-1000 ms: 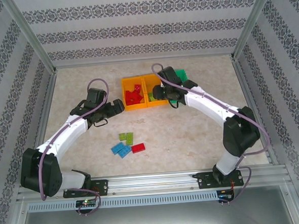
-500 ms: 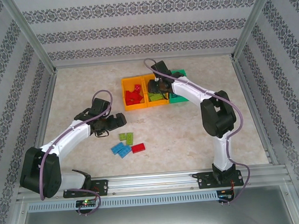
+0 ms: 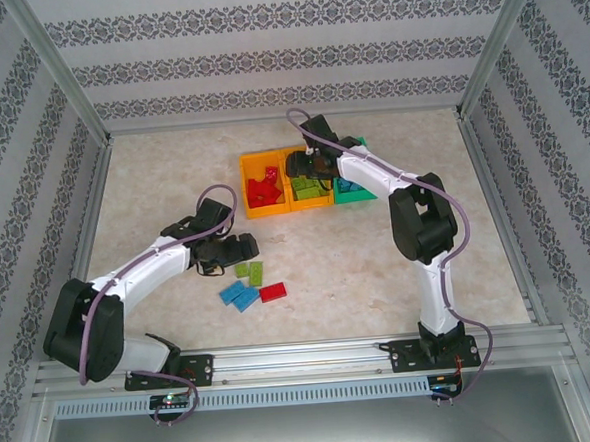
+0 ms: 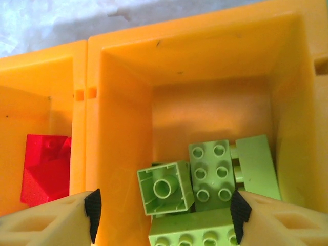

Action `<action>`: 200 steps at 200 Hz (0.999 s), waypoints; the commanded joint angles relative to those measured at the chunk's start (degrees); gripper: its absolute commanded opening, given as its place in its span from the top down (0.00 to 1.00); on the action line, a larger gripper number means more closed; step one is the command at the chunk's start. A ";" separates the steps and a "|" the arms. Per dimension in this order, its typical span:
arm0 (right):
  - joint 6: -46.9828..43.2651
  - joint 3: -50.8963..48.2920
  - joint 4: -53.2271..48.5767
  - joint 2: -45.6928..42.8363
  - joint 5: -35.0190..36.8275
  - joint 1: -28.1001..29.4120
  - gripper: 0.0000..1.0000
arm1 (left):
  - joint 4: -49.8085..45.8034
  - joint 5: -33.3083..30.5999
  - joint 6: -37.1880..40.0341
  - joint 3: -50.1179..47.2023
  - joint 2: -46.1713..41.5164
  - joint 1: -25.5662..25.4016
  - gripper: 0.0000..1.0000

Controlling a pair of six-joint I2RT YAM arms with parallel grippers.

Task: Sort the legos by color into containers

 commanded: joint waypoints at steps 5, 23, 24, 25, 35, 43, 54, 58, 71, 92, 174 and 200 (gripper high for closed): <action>1.65 -3.14 1.49 -5.83 -1.57 1.28 0.27 | -3.72 -0.59 -1.30 0.92 2.34 -0.96 0.17; 1.97 -5.14 1.80 -7.80 -1.19 1.75 0.27 | -3.23 -0.04 -1.88 0.49 3.28 -1.11 0.24; 1.96 -5.24 1.85 -7.86 -1.19 1.77 0.27 | -3.17 -0.01 -1.95 0.44 3.29 -1.16 0.24; 1.95 -5.33 1.87 -8.02 -1.19 1.77 0.27 | -3.14 0.06 -1.99 0.41 3.35 -1.15 0.24; 2.13 -6.47 2.10 -8.85 -1.01 1.78 0.27 | -2.92 0.12 -2.24 0.31 3.75 -1.22 0.27; 2.15 -7.18 2.12 -9.42 -0.77 1.73 0.27 | -2.91 0.12 -2.32 0.38 4.02 -1.31 0.28; 2.02 -8.12 2.08 -9.96 -0.46 1.70 0.27 | -3.00 0.04 -2.41 0.45 4.43 -1.47 0.30; 2.03 -8.35 2.13 -10.17 -0.41 1.69 0.27 | -3.02 -0.05 -2.38 0.47 4.52 -1.48 0.31; 1.90 -9.06 2.17 -10.68 -0.24 1.60 0.27 | -3.24 -0.13 -2.39 0.56 4.98 -1.59 0.35; 1.78 -9.86 2.16 -11.11 0.03 1.60 0.27 | -3.62 -0.39 -2.44 0.71 5.64 -1.64 0.41; 1.51 -11.38 2.27 -12.73 0.94 1.25 0.27 | -4.41 -1.29 -1.26 1.26 6.81 -1.80 0.45; 1.57 -11.74 2.39 -12.75 0.96 1.07 0.27 | -4.38 -1.48 -1.02 1.77 6.74 -2.36 0.44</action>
